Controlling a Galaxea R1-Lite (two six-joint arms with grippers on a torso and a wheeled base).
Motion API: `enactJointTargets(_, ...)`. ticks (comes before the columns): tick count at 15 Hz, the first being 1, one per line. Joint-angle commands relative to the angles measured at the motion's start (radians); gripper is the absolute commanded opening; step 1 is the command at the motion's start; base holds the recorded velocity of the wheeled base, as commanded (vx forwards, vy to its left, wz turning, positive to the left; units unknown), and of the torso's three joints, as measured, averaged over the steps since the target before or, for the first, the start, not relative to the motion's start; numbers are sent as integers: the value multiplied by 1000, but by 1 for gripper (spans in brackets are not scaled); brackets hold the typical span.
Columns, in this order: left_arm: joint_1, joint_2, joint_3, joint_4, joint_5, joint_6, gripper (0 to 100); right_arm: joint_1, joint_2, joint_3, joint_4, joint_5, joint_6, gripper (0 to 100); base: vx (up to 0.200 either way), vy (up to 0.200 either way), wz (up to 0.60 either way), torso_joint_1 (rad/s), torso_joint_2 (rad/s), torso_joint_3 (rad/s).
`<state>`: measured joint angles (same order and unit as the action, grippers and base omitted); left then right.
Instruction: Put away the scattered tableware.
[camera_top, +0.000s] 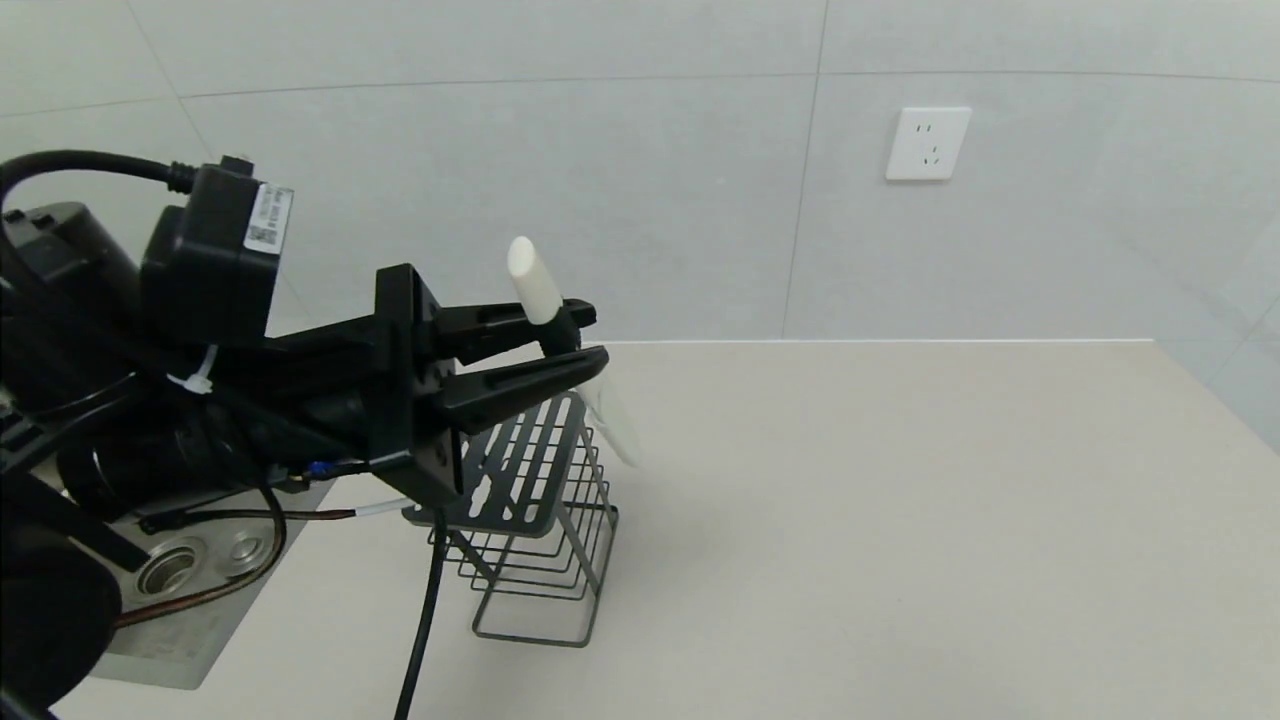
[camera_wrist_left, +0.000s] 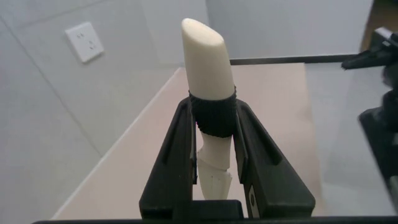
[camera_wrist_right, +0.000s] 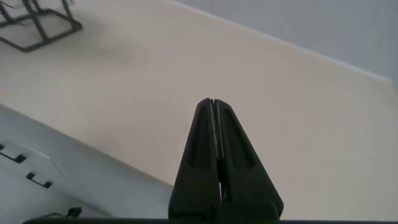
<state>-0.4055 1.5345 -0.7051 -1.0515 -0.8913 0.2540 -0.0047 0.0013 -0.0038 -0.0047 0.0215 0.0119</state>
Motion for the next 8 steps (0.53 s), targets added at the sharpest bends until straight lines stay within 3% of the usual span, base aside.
enactJointTargets(1, 34, -7, -20, -1, -23, 1, 0, 0, -1, 4, 3, -5, 3, 0, 0, 0, 0, 0, 0, 0)
enactJointTargets(3, 48, -10, -37, -1, -57, 1, 0, 0, -1, 2, 3, -3, 3, 0, 0, 0, 0, 0, 0, 0)
enactJointTargets(6, 74, -11, -45, 1, -57, 1, 0, 0, -1, 4, 3, -5, 3, 0, 0, 0, 0, 0, 0, 0)
enactJointTargets(8, 162, 12, -97, 1, -57, 2, 0, 0, -1, 4, 3, -5, 5, 0, 0, 0, 0, 0, 0, 0)
